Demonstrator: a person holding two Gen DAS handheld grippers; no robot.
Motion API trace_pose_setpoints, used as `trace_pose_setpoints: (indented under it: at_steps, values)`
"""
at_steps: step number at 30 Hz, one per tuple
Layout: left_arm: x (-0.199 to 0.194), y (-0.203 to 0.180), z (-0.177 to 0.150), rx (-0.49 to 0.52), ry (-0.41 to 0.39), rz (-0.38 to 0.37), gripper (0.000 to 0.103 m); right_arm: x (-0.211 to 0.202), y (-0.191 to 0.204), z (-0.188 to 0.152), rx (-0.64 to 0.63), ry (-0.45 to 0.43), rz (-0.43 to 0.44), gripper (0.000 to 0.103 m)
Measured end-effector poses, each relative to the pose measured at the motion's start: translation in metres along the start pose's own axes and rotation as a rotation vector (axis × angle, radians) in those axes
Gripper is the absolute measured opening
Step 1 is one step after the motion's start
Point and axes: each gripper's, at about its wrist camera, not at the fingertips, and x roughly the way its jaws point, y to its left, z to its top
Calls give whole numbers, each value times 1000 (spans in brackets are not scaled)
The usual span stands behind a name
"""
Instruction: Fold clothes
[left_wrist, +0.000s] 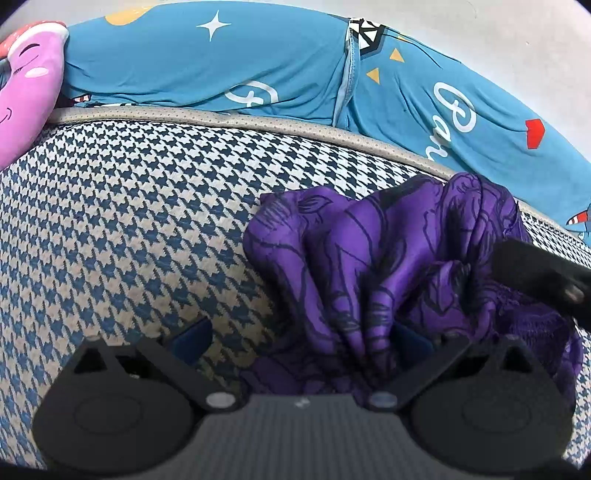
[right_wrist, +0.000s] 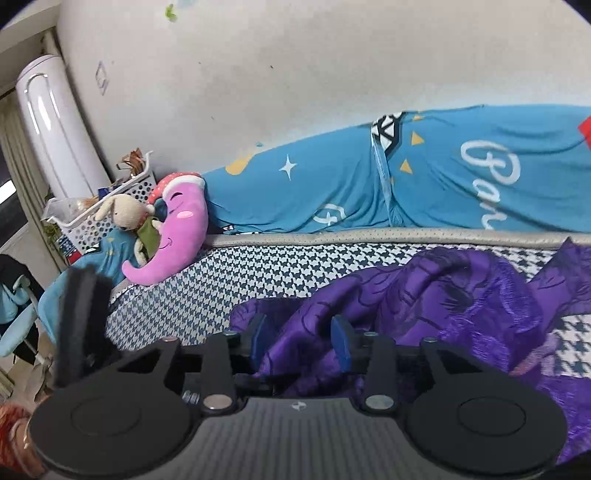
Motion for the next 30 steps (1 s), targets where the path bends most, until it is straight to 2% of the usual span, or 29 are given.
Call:
trace_pose_setpoints:
  at_steps: [6, 8, 13, 14, 17, 18, 21, 24, 30]
  values:
    - [-4, 3, -1, 6, -6, -10, 103, 32, -8, 3, 112, 25, 4, 56]
    - [-6, 5, -1, 7, -7, -16, 103, 42, -13, 3, 151, 40, -3, 57]
    - [-10, 10, 0, 7, -8, -30, 103, 67, -20, -1, 195, 83, -84, 57]
    - [-11, 11, 0, 7, -8, -33, 103, 69, -20, -2, 198, 81, -90, 54]
    - [-13, 14, 0, 8, -8, -42, 103, 72, -21, -3, 198, 68, -84, 25]
    - [-17, 17, 1, 4, -13, -51, 103, 72, -21, -4, 196, 63, -78, 19]
    - [-29, 29, 4, -12, -34, -77, 103, 69, -16, -3, 168, 43, -43, 14]
    - [-45, 41, 9, -33, -94, -64, 103, 66, -5, -2, 109, 24, -18, 11]
    - [-75, 69, 18, -94, -203, -65, 103, 60, 11, -1, 68, -11, 44, 11]
